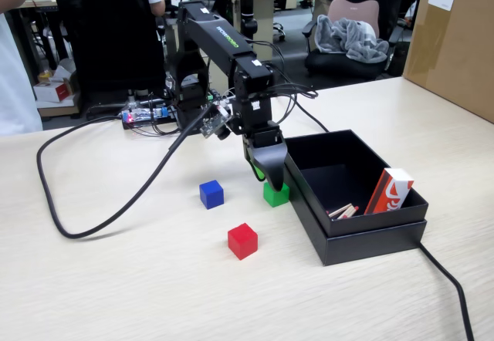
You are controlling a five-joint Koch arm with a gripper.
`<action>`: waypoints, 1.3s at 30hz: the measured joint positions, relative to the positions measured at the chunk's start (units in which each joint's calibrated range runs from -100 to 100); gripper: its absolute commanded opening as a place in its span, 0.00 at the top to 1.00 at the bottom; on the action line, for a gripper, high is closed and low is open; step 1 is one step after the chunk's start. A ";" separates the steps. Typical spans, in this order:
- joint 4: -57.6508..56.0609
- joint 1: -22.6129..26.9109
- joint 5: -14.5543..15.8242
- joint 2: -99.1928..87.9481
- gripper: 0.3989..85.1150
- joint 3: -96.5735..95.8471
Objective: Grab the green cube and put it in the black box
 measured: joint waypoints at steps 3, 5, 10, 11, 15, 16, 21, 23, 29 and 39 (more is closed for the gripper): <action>0.00 0.05 0.05 3.75 0.44 1.83; -1.01 0.15 0.10 6.34 0.44 3.83; -1.39 0.34 0.05 9.58 0.52 5.48; -1.70 0.34 0.10 10.10 0.55 6.12; -1.94 0.34 0.15 11.26 0.66 7.03; -1.94 0.34 0.10 11.65 0.69 7.39; -2.01 0.34 0.10 12.30 0.92 7.85; -2.09 0.34 0.29 12.30 0.97 8.22; -2.09 0.24 0.44 11.52 0.99 7.76; -7.74 -0.34 -0.93 -20.97 1.00 6.85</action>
